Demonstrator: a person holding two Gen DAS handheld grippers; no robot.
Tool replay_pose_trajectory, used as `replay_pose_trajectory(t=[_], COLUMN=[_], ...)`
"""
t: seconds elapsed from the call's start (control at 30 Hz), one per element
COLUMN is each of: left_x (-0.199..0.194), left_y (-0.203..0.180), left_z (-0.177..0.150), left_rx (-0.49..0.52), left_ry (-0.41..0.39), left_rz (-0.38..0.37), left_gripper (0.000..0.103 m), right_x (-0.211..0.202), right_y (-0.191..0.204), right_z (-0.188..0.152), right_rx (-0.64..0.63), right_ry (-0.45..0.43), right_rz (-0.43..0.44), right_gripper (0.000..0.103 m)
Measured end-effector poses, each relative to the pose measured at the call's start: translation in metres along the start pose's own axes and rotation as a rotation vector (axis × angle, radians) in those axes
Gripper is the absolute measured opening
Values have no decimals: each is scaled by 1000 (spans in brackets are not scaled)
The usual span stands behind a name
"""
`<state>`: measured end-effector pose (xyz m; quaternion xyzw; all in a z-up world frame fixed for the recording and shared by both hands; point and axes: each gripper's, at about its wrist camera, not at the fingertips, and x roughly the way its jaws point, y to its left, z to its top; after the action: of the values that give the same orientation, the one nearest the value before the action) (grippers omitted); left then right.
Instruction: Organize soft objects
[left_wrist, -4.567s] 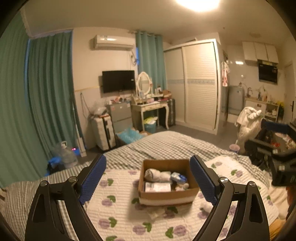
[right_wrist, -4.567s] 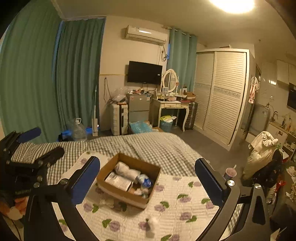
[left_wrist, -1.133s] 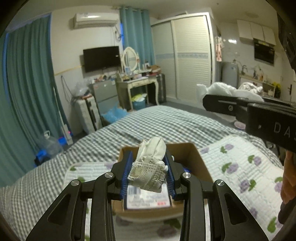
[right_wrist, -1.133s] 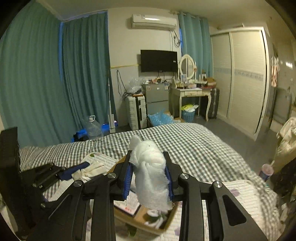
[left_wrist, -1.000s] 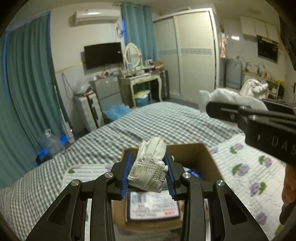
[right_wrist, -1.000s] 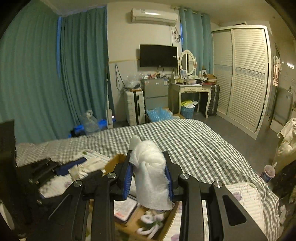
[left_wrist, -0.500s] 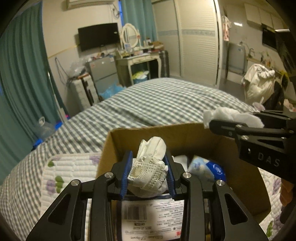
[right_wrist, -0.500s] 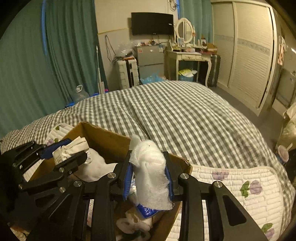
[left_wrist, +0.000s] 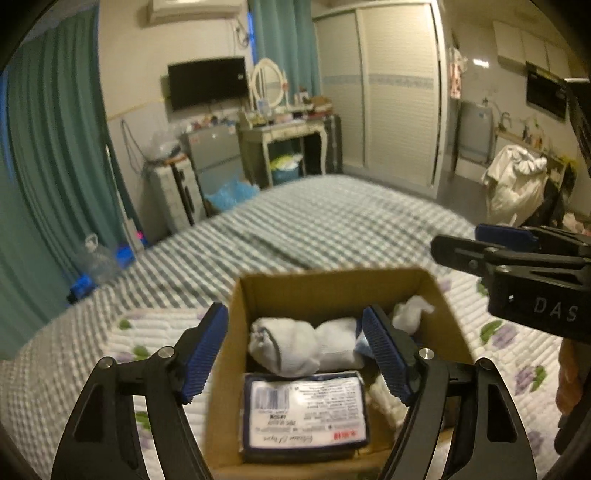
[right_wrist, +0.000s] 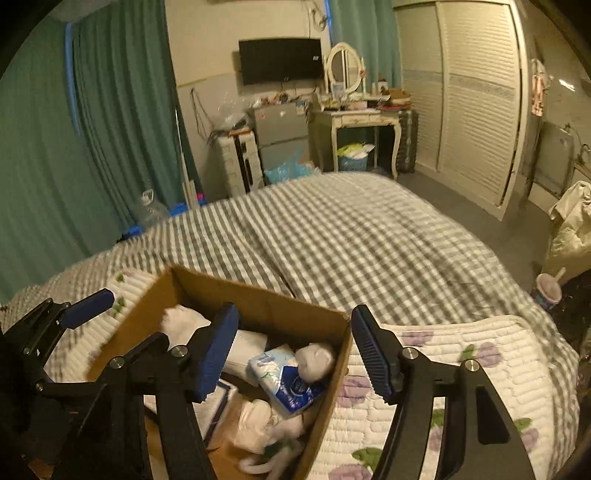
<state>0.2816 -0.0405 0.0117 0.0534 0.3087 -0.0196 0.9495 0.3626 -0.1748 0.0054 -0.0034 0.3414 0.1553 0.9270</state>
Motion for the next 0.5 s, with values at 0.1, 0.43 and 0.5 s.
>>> replay_pose_trajectory(t=[0.1,0.43,0.5], left_x=[-48,-227,-258], left_y=[3,19,22], left_z=[16,44,39], left_rx=[7,2,11], left_ry=[-75,-371,-421], left_rz=[17,58,59], left_gripper=[76,91,91], right_x=[-49,-246,-275], right_y=[8,53,63], right_z=[13,39,35], right_rx=[-2,-58,-72], right_ry=[-58,-288,-329], right_rz=[-10,-50,-58], right_gripper=[64,73,83])
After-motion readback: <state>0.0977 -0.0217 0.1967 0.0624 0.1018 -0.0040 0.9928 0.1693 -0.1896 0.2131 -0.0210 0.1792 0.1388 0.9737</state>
